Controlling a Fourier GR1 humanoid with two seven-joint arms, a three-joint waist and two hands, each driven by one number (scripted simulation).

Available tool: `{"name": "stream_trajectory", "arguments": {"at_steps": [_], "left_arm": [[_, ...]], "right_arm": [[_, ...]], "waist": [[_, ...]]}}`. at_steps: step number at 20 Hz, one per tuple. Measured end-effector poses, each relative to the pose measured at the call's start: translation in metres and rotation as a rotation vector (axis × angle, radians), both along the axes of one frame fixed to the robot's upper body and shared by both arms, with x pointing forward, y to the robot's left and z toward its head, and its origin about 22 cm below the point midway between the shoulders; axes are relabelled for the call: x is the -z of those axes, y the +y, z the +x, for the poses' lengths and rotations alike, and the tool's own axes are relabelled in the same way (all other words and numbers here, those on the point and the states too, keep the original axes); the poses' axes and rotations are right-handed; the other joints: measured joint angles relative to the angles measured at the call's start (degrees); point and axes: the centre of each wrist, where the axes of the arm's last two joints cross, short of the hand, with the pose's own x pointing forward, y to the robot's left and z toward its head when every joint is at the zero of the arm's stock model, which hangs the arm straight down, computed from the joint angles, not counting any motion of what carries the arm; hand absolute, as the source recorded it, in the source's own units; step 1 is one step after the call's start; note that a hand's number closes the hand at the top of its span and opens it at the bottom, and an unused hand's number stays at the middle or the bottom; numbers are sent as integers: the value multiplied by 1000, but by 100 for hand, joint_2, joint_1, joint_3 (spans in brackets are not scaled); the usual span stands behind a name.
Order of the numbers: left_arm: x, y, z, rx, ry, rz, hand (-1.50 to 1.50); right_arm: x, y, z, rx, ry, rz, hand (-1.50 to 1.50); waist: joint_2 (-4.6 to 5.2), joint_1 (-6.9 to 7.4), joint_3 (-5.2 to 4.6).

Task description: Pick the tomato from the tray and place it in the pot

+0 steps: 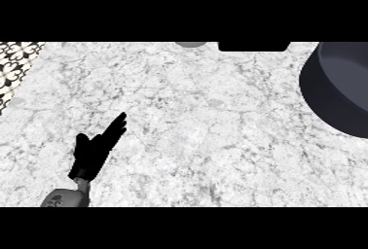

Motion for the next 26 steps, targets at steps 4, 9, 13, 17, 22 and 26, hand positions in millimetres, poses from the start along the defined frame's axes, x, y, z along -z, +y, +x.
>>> {"name": "stream_trajectory", "arguments": {"at_steps": [4,9,13,17,22,26], "left_arm": [[-6,-4,4,-4,0,-7,0],[-5,-3,3,-2,-2,1,0],[-6,-9,5,3,-3,1,0],[-5,-12,7,19,-8,1,0],[-10,-18,11,30,-11,-2,0],[-12,-20,11,42,-13,-4,0]], "right_arm": [[-36,-3,30,4,32,-62,150],[-75,3,70,14,75,-120,150],[-94,21,105,-3,151,-168,150],[-105,39,138,-1,227,-208,150],[-108,60,171,-19,310,-273,150],[-104,75,188,14,420,-405,150]], "waist": [[-4,8,-8],[-1,39,-10],[6,75,-10],[30,156,-9],[46,192,-4],[72,267,-4]]}}
